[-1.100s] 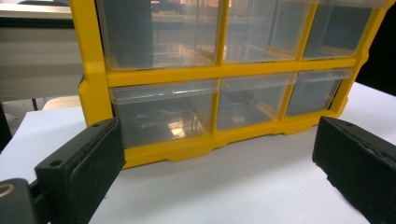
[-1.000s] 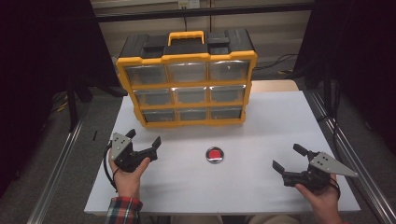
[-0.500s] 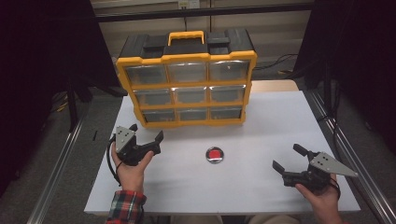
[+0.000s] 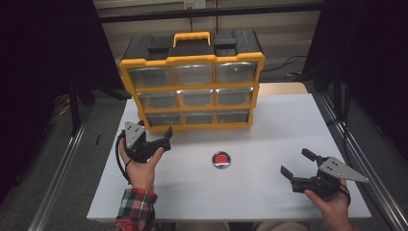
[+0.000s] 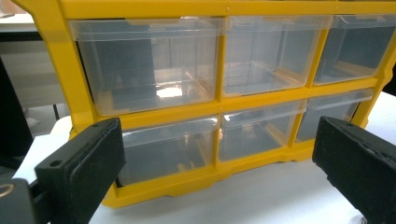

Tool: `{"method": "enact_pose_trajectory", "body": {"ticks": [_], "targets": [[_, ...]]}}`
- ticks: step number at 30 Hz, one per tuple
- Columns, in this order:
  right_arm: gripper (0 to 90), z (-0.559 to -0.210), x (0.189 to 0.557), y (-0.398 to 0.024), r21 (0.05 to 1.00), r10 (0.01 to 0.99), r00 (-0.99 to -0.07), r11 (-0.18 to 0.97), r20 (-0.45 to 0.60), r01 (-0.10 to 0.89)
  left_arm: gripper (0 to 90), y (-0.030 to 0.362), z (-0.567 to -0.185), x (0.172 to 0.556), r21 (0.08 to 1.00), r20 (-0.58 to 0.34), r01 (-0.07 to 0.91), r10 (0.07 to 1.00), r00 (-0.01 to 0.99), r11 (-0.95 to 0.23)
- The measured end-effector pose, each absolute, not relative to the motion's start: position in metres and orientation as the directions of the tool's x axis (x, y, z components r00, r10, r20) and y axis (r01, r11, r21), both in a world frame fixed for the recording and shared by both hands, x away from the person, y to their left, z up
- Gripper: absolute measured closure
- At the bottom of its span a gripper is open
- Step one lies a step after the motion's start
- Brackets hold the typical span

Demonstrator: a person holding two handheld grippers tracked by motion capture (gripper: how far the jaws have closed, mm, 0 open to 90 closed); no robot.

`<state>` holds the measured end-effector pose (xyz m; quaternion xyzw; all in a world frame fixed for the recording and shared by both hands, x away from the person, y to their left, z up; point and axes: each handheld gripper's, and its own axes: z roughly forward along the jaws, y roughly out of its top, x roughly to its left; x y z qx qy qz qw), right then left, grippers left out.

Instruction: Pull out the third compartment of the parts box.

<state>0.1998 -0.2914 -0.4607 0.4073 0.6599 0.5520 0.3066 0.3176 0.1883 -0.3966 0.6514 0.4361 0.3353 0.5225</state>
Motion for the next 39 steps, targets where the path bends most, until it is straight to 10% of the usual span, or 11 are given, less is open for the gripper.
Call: {"method": "enact_pose_trajectory", "body": {"ticks": [39], "targets": [[2.7, -0.461, 0.200, -0.292, 0.977, 0.875, -0.482, 0.061, 0.045, 0.203, 2.1, 0.144, -0.368, 0.332, 0.978, 0.008, 0.193, 0.947, 0.322, -0.074]]}}
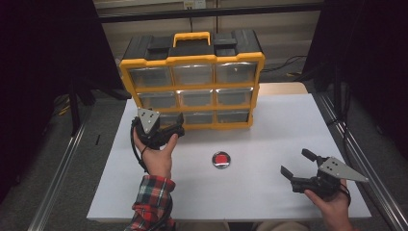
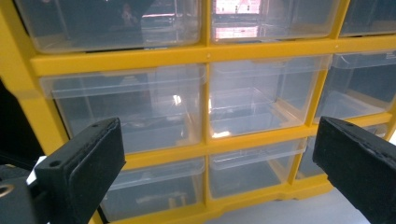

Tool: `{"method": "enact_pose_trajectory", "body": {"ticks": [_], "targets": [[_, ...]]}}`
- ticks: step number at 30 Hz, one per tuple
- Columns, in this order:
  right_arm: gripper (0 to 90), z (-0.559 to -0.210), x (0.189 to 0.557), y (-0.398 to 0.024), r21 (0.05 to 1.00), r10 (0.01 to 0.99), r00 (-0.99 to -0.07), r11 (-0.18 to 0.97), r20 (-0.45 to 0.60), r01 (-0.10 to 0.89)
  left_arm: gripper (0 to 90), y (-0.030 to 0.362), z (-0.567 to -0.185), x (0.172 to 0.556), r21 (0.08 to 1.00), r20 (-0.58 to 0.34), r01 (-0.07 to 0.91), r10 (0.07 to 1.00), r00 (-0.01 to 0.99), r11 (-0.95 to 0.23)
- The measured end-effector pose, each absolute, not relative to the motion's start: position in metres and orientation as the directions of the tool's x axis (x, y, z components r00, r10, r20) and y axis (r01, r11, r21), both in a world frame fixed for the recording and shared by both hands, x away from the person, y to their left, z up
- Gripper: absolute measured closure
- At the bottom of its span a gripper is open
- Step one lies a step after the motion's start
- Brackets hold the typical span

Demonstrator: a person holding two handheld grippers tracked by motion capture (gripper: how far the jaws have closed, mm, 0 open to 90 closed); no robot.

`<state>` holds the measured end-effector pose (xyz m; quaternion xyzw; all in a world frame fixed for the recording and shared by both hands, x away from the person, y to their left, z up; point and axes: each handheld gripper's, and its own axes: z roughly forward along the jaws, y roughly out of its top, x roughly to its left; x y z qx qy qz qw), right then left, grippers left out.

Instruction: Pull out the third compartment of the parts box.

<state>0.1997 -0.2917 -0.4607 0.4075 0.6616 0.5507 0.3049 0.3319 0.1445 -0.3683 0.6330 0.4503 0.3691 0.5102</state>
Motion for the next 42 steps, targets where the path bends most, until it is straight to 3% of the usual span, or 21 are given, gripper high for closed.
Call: {"method": "enact_pose_trajectory", "body": {"ticks": [42], "targets": [[3.1, -0.461, 0.200, -0.291, 0.977, 0.873, -0.485, 0.062, 0.047, 0.206, 2.1, 0.107, -0.343, 0.345, 0.984, 0.001, 0.172, 0.962, 0.272, -0.050]]}}
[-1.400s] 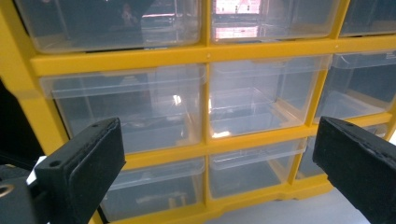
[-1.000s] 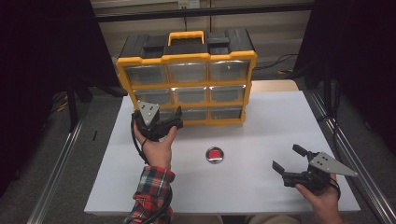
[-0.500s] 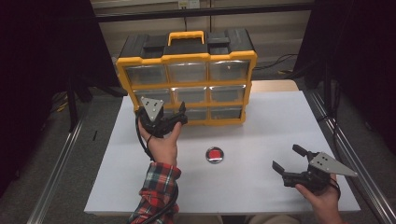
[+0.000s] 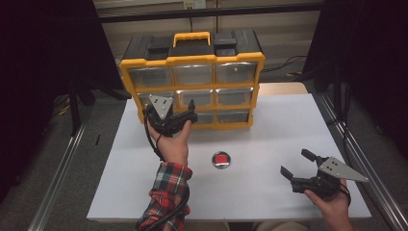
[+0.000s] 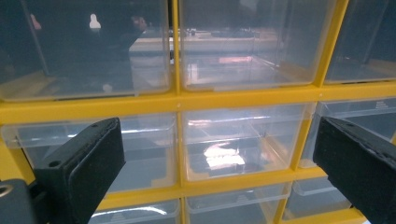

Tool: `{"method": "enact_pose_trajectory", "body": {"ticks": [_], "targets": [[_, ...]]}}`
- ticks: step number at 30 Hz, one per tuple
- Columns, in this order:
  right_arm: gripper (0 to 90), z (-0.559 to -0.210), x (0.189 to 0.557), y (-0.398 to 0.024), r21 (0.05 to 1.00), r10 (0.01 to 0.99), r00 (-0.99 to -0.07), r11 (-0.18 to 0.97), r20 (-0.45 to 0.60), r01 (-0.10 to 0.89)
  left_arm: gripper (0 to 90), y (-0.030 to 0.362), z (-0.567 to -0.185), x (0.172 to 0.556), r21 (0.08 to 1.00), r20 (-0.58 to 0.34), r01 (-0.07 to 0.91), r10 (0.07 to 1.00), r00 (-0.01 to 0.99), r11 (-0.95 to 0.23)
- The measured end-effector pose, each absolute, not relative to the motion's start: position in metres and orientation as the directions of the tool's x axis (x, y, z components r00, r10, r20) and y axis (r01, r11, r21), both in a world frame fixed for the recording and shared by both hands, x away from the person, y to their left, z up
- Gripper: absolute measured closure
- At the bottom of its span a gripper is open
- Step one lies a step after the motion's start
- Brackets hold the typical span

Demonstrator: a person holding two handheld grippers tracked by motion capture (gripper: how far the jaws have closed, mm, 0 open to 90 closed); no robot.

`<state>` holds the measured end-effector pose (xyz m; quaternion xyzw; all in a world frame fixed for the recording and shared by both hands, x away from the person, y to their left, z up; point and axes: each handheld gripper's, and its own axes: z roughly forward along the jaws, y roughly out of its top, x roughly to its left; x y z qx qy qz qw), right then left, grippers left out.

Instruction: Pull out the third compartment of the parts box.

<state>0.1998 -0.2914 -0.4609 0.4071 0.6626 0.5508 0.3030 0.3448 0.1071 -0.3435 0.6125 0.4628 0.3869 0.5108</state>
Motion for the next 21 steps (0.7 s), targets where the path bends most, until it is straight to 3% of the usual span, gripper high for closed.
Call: {"method": "enact_pose_trajectory", "body": {"ticks": [21], "targets": [[3.2, -0.461, 0.200, -0.292, 0.977, 0.871, -0.489, 0.059, 0.049, 0.203, 2.0, 0.086, -0.331, 0.351, 0.987, 0.015, 0.150, 0.967, 0.256, -0.055]]}}
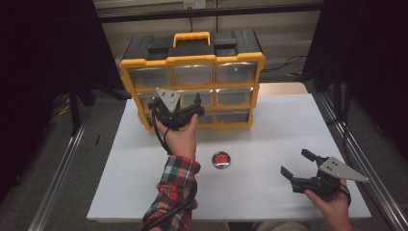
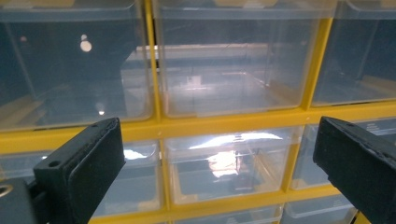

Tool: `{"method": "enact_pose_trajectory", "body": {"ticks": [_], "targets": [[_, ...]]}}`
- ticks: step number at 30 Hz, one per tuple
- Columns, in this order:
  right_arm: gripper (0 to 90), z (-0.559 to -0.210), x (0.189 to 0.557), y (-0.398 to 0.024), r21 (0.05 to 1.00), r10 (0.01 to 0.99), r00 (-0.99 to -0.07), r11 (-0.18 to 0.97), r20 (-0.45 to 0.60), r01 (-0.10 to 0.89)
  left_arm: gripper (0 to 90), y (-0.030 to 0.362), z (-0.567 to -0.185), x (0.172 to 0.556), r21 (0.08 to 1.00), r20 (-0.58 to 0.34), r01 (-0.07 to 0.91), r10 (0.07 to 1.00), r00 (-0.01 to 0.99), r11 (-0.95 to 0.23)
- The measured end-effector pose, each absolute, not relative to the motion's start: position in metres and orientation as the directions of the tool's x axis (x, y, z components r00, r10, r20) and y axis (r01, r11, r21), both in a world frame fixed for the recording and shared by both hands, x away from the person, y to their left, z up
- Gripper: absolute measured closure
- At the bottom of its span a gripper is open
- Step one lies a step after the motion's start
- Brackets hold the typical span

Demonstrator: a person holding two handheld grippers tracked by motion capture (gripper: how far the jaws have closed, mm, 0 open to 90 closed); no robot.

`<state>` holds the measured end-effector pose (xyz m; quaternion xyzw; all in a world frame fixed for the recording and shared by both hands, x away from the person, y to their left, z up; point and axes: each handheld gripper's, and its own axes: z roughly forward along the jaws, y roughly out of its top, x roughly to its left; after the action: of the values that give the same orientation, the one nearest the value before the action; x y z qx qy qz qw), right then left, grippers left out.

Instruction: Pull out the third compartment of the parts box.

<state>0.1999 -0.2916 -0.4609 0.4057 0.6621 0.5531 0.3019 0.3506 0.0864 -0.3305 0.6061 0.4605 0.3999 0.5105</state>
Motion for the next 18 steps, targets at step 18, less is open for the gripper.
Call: {"method": "enact_pose_trajectory", "body": {"ticks": [18], "targets": [[3.2, -0.461, 0.199, -0.291, 0.976, 0.871, -0.488, 0.057, 0.054, 0.209, 2.1, 0.069, -0.321, 0.358, 0.990, 0.020, 0.127, 0.968, 0.250, -0.053]]}}
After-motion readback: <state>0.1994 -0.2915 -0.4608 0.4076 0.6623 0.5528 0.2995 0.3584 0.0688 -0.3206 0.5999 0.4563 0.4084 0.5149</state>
